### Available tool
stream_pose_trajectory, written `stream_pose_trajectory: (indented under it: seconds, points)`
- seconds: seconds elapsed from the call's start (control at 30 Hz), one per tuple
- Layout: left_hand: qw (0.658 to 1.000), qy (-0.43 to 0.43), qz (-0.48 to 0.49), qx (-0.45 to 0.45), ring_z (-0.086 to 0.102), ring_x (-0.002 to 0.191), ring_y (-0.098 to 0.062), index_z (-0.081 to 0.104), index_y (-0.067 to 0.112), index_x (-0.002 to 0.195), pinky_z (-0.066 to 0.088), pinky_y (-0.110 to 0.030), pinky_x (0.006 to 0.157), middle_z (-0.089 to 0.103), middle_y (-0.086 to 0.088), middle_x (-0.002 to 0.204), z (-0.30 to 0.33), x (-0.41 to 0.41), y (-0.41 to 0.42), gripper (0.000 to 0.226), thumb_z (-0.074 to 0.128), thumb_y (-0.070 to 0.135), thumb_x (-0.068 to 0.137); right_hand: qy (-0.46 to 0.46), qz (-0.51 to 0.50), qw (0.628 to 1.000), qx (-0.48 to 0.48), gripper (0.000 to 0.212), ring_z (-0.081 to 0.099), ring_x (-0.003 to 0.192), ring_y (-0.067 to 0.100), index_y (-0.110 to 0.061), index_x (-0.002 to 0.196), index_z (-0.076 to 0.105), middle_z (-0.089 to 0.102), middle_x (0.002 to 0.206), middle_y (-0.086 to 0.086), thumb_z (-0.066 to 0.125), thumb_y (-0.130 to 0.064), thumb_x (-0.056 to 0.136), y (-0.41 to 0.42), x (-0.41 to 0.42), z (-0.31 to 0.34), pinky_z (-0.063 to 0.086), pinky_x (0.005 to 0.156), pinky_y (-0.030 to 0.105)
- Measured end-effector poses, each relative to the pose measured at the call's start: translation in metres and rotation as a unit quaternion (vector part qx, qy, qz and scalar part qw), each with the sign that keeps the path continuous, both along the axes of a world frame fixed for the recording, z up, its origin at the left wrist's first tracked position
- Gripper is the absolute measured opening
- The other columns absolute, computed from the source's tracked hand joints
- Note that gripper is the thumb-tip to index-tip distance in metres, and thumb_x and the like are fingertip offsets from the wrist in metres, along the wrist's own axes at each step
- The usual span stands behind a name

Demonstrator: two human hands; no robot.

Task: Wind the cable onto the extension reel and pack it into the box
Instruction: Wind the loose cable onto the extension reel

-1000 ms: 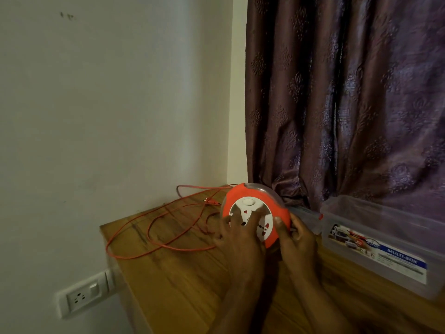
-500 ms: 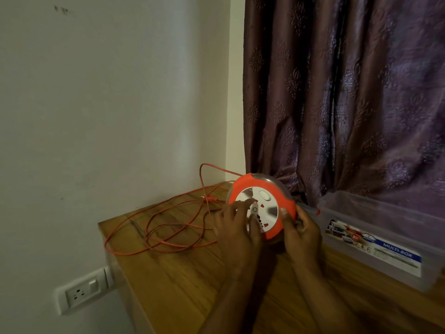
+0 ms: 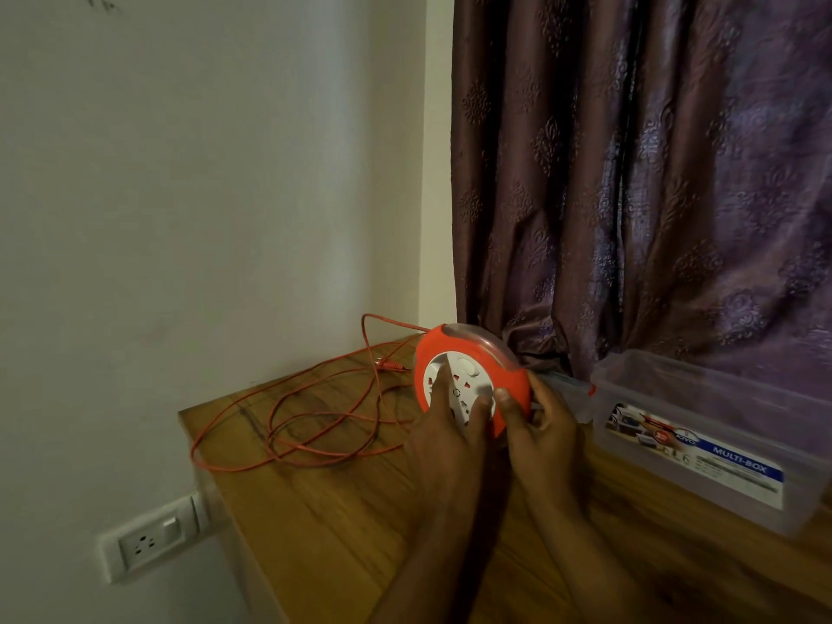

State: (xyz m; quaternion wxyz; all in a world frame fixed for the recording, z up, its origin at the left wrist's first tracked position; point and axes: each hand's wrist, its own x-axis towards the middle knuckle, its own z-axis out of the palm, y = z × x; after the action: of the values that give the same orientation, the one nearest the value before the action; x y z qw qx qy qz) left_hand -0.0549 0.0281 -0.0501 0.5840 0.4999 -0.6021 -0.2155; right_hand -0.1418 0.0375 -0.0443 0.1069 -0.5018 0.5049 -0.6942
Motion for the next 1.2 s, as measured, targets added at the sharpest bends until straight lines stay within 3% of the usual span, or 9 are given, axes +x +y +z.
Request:
stream_pose_trajectory:
  seconds: [0.13,0.3,0.43,0.57,0.7,0.77,0.87,1.03,1.2]
  points:
    - [0.999,-0.034,0.016,-0.010,0.050,0.120,-0.017,0.025,0.038,0.144,0.048,-0.036,0.097,0.050,0.001,0.138,-0.003,0.000,-0.002,0.060,0.050,0.048,0.090,-0.011,0.007,1.000,0.003,0.043,0.061,0.097,0.008,-0.018,0.124,0.058,0.064,0.117,-0.001,0.065,-0.034,0.085,-0.001,-0.001,-0.003,0.048,0.070,0.011]
    - [0.980,-0.183,0.071,-0.025,0.030,0.130,-0.028,0.039,0.041,0.136,0.036,-0.045,0.105,0.036,-0.003,0.147,0.000,-0.001,-0.009,0.055,0.057,0.023,0.087,-0.023,0.010,1.000,0.017,0.042,0.064,0.092,0.010,-0.017,0.123,0.060,0.067,0.115,0.003,0.064,-0.036,0.085,-0.002,-0.006,-0.006,0.053,0.068,0.017]
    - [0.979,-0.179,0.074,-0.059,0.031,0.130,-0.031,0.061,0.038,0.112,0.035,-0.049,0.101,0.042,-0.003,0.144,0.000,-0.001,-0.009,0.039,0.067,0.017,0.079,-0.026,0.020,0.999,0.035,0.044,0.066,0.097,0.015,-0.017,0.125,0.058,0.066,0.117,0.004,0.062,-0.038,0.086,-0.002,-0.007,-0.010,0.055,0.074,0.024]
    - [0.980,-0.171,0.074,-0.072,0.031,0.131,-0.029,0.067,0.035,0.100,0.034,-0.051,0.103,0.045,-0.001,0.142,-0.001,0.001,-0.009,0.031,0.068,0.016,0.076,-0.023,0.019,0.999,0.036,0.043,0.065,0.099,0.016,-0.017,0.125,0.059,0.066,0.117,0.005,0.061,-0.037,0.087,-0.002,-0.008,-0.009,0.054,0.074,0.023]
    - [0.985,-0.123,0.052,-0.110,0.034,0.129,-0.018,0.062,0.034,0.106,0.035,-0.041,0.103,0.044,0.006,0.140,0.002,0.000,-0.006,0.030,0.059,0.019,0.080,-0.044,0.016,0.998,0.031,0.037,0.066,0.094,0.016,-0.016,0.121,0.061,0.069,0.111,0.006,0.062,-0.033,0.087,-0.003,-0.012,-0.004,0.051,0.065,0.013]
    - [0.989,-0.051,0.071,-0.121,0.046,0.113,-0.013,0.059,0.029,0.109,0.046,-0.041,0.092,0.054,0.008,0.123,0.004,0.002,-0.005,0.027,0.054,0.024,0.083,-0.059,0.016,0.998,0.025,0.035,0.066,0.088,0.012,-0.016,0.119,0.062,0.070,0.108,0.008,0.063,-0.031,0.087,-0.003,-0.015,-0.002,0.049,0.056,0.007]
    - [0.996,0.008,0.054,-0.069,0.056,0.096,-0.011,0.053,0.028,0.114,0.053,-0.043,0.080,0.056,0.013,0.103,0.003,0.005,-0.006,0.027,0.051,0.033,0.088,-0.068,0.013,0.997,0.024,0.034,0.066,0.084,0.009,-0.016,0.119,0.062,0.070,0.108,0.007,0.063,-0.030,0.087,-0.002,-0.016,-0.003,0.050,0.053,0.008]
    - [0.999,-0.040,0.013,0.005,0.059,0.103,-0.014,0.029,0.039,0.140,0.052,-0.043,0.087,0.060,0.004,0.124,-0.003,0.001,-0.001,0.060,0.041,0.061,0.085,-0.053,0.008,0.999,0.009,0.038,0.067,0.097,0.020,-0.013,0.121,0.062,0.069,0.111,0.008,0.065,-0.028,0.086,-0.002,-0.009,-0.004,0.052,0.067,0.016]
    - [0.998,-0.058,0.023,0.029,0.053,0.115,-0.016,0.014,0.046,0.144,0.042,-0.044,0.100,0.056,0.004,0.132,-0.003,0.002,-0.003,0.069,0.035,0.071,0.084,-0.025,0.007,1.000,0.010,0.044,0.063,0.097,0.013,-0.014,0.124,0.059,0.065,0.115,0.003,0.066,-0.032,0.085,0.000,0.000,-0.004,0.047,0.062,0.002]
